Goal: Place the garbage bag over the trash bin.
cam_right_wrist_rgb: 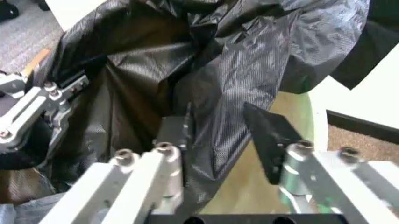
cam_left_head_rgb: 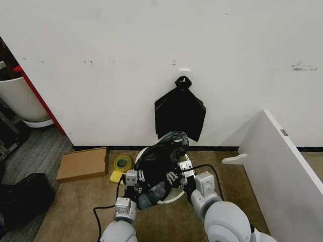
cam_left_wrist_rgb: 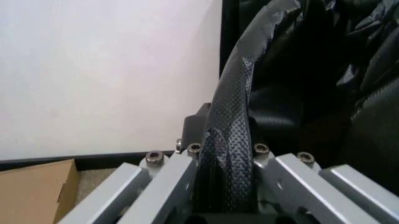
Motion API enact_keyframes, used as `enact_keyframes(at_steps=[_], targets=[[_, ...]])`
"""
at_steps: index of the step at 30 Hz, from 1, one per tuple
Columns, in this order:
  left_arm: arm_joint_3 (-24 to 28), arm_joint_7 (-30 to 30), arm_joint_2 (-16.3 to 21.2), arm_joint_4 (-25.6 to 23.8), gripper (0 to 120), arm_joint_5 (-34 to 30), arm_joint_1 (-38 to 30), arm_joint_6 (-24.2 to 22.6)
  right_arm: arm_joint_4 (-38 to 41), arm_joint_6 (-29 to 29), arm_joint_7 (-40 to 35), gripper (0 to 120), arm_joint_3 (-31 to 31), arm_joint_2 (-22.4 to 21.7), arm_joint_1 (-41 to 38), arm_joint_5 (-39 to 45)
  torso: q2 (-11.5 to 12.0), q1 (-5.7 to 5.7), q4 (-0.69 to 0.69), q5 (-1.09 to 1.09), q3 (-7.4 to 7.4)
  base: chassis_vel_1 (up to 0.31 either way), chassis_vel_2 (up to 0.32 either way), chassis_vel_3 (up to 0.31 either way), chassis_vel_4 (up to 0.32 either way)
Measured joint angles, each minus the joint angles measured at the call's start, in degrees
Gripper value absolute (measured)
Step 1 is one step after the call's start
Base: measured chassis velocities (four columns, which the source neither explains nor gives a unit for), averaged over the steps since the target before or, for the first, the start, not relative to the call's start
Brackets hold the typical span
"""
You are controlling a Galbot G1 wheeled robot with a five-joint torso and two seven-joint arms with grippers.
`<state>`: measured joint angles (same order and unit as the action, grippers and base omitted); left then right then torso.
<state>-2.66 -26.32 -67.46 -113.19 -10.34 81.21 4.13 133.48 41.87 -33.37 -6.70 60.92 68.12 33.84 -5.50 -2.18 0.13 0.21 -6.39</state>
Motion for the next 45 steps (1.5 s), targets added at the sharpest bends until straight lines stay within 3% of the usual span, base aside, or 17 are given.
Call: enact_keyframes(at_steps=[8,17,31,35,45], targets=[[-0.2,0.0,0.0,-0.3,3,-0.1,0.2,0.2,-0.7,0.0,0.9,0,-0.7,-0.3,0.4,-2.8,0.0,0.00,0.00,0.00,0.00,0.000,0.000,0.000,0.000],[-0.5,0.2,0.2,-0.4,3,-0.5,0.4,1.2,-1.2,-1.7,0.6,0,1.2,-0.5,0.6,-3.5,0.0,0.00,0.00,0.00,0.00,0.000,0.000,0.000,0.000],[-2.7,1.5,1.0,-2.0,3,-11.3,0.5,4.3,-3.1,-3.5,-2.4,0,8.0,-4.6,2.4,-1.9,0.0,0.00,0.00,0.00,0.00,0.000,0.000,0.000,0.000],[-3.0,2.2,1.2,-2.2,3,-11.8,0.8,5.3,-3.4,-3.5,-2.5,0,8.8,-5.0,2.8,-1.4,0.0,0.00,0.00,0.01,0.00,0.000,0.000,0.000,0.000],[-3.4,2.4,0.9,-3.0,3,-14.5,1.5,7.1,-2.7,-1.5,-1.2,0,10.6,-7.8,4.0,6.5,0.0,0.00,0.00,-0.01,0.00,0.000,0.000,0.000,0.000]])
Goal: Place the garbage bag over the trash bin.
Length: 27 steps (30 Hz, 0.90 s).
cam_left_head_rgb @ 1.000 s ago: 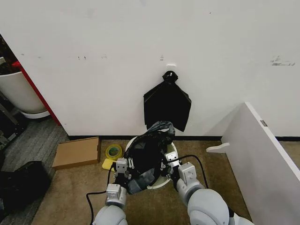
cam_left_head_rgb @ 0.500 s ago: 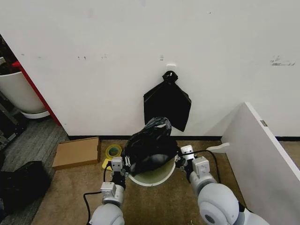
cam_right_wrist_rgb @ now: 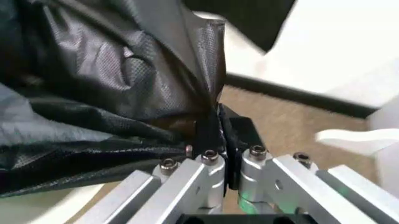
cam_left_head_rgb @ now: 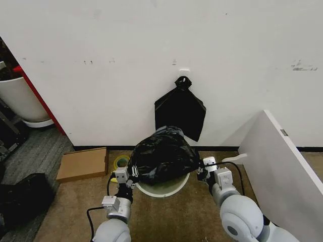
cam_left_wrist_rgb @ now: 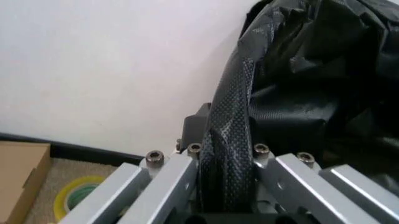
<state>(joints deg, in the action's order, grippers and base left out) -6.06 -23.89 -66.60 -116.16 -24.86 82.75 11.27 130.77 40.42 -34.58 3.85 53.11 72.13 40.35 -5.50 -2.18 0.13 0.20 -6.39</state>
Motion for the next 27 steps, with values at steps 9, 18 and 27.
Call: enact_keyframes(at_steps=[9,18,27], targets=[[-0.2,-1.1,-0.2,-1.5,3,-3.9,0.2,-0.7,-0.6,0.2,4.0,0,2.1,-0.3,3.2,3.1,0.0,0.00,0.00,0.01,0.00,0.000,0.000,0.000,0.000],[-0.3,-1.7,-0.2,-2.1,3,-5.7,0.3,-1.9,-0.9,-2.3,7.1,0,4.7,-0.6,6.3,6.1,0.0,0.00,0.00,0.01,0.00,0.000,0.000,0.000,0.000],[-0.2,-1.6,0.3,-2.1,3,-4.8,0.7,-3.4,1.0,-5.7,7.6,19,5.0,0.4,6.5,5.6,0.0,0.00,0.00,0.00,0.00,0.000,0.000,0.000,0.000]])
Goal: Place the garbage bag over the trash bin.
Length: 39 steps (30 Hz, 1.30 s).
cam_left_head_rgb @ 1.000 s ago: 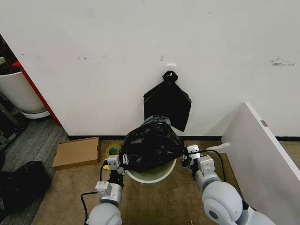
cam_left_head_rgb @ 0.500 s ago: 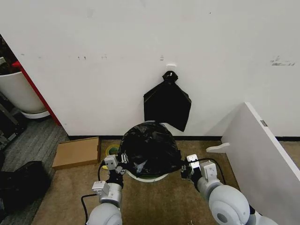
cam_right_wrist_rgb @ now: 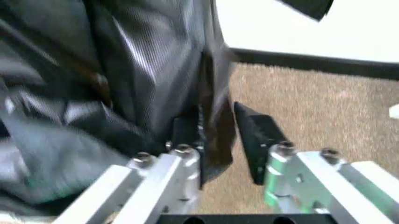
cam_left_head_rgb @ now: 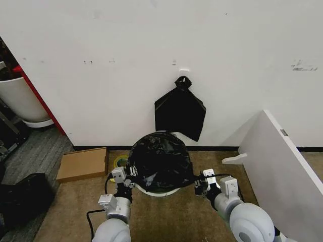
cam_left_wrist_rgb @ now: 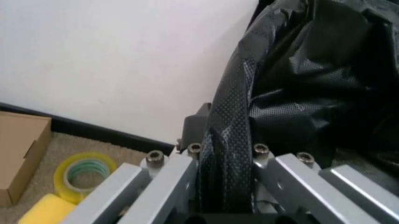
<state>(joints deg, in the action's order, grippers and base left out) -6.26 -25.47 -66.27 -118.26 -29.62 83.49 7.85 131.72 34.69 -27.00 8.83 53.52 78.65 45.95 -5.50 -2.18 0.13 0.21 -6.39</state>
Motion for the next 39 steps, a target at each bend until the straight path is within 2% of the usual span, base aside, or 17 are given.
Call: enact_keyframes(at_steps=[5,7,10,13,14,17,21,22,26,34,38,39], targets=[[0.0,0.1,0.4,0.6,3,0.5,0.1,-0.5,-0.8,-2.7,-2.7,41,1.4,1.1,-0.5,2.0,0.0,0.00,-0.01,0.01,0.00,0.000,0.000,0.000,0.000],[0.0,0.1,0.4,0.6,3,0.6,0.1,-0.5,-0.8,-2.8,-3.1,44,1.8,1.2,-0.5,2.5,0.0,0.00,0.00,0.00,0.00,0.000,0.000,0.000,0.000],[-0.2,0.1,0.4,0.8,3,0.5,-0.1,-0.8,0.6,-2.9,-3.6,59,5.1,0.9,0.4,3.7,0.0,0.00,0.00,0.01,0.00,0.000,0.000,0.000,0.000],[-0.2,0.0,0.5,0.9,3,0.2,-0.4,-1.1,3.5,-2.6,-2.2,69,8.2,0.0,1.6,3.3,0.0,0.00,0.00,0.00,0.00,0.000,0.000,0.000,0.000],[-0.2,0.0,0.5,0.9,3,0.2,-0.4,-1.1,3.5,-2.6,-2.2,69,8.2,0.0,1.6,3.3,0.0,0.00,0.00,0.00,0.00,0.000,0.000,0.000,0.000],[-0.2,0.0,0.7,0.9,3,-0.5,-0.6,-1.7,6.6,-2.3,1.1,83,10.3,-1.3,3.7,0.6,0.0,0.00,0.00,0.00,0.00,0.000,0.000,0.000,0.000],[-0.2,0.0,0.9,0.6,3,-1.0,-0.5,-2.3,9.8,-2.9,11.8,98,8.5,-3.2,6.9,-5.6,0.0,0.00,0.00,0.00,0.00,0.000,0.000,0.000,0.000],[-0.2,0.0,0.9,0.6,3,-1.0,-0.5,-2.3,9.8,-2.9,11.8,98,8.5,-3.2,6.9,-5.6,0.0,0.00,0.00,0.00,0.00,0.000,0.000,0.000,0.000],[0.1,0.2,1.4,0.1,3,-1.6,-0.8,-3.3,9.6,-4.2,21.3,100,4.0,-4.5,6.6,-12.0,0.0,0.00,0.01,0.00,0.00,0.000,0.000,0.000,0.000],[0.7,1.1,1.9,-0.7,3,-1.5,-0.4,-4.1,7.7,-1.9,23.7,100,1.0,-6.4,1.6,-11.1,0.0,0.00,0.00,0.00,0.00,0.000,0.000,0.000,0.000],[0.7,1.2,1.7,-0.9,3,-1.4,-0.3,-4.1,6.7,-0.8,23.7,85,0.1,-6.5,1.3,-10.9,0.0,0.00,0.00,0.00,0.00,0.000,0.000,0.000,0.000],[0.7,1.2,1.7,-0.9,3,-1.4,-0.3,-4.1,6.7,-0.8,23.7,85,0.1,-6.5,1.3,-10.9,0.0,0.00,0.00,0.00,0.00,0.000,0.000,0.000,0.000]])
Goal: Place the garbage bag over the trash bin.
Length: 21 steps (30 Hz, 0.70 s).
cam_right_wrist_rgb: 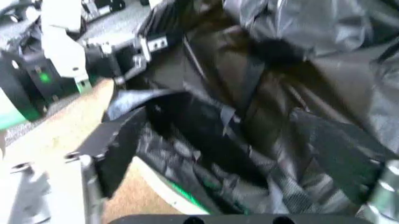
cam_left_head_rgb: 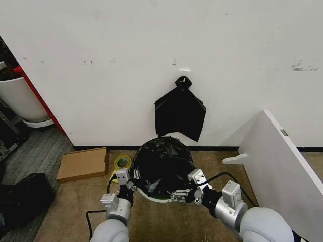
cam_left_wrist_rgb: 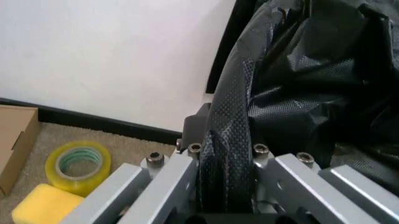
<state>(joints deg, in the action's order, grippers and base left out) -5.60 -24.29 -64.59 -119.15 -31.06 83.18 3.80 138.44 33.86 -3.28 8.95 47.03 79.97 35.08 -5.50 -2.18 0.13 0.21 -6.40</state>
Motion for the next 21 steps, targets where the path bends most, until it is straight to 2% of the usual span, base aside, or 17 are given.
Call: enact_keyframes(at_steps=[5,8,12,13,21], targets=[[0.1,0.0,-0.2,0.0,3,0.2,0.2,0.0,-1.0,0.4,-0.7,64,-0.9,0.2,-0.5,-0.1,0.0,0.00,0.00,0.00,0.00,0.000,0.000,0.000,0.000],[0.1,0.0,-0.3,0.0,3,0.3,0.2,0.1,-1.4,0.6,-0.8,57,-1.0,0.3,-0.8,-0.3,0.0,0.00,0.00,0.00,0.00,0.000,0.000,0.000,0.000],[0.3,0.0,-0.8,0.0,3,0.9,0.4,0.1,-1.9,1.5,-0.8,37,-1.1,-0.2,-1.5,-0.3,0.0,0.00,0.00,0.00,0.00,0.000,0.000,0.000,0.000],[0.3,0.0,-0.8,0.0,3,0.9,0.4,0.1,-1.9,1.5,-0.8,37,-1.1,-0.2,-1.5,-0.3,0.0,0.00,0.00,0.00,0.00,0.000,0.000,0.000,0.000],[0.3,0.0,-0.9,0.1,3,1.1,0.4,0.2,-2.6,1.3,-0.6,7,-2.3,-0.7,-2.1,-1.3,0.0,0.00,0.00,0.00,0.00,0.000,0.000,0.000,0.000]])
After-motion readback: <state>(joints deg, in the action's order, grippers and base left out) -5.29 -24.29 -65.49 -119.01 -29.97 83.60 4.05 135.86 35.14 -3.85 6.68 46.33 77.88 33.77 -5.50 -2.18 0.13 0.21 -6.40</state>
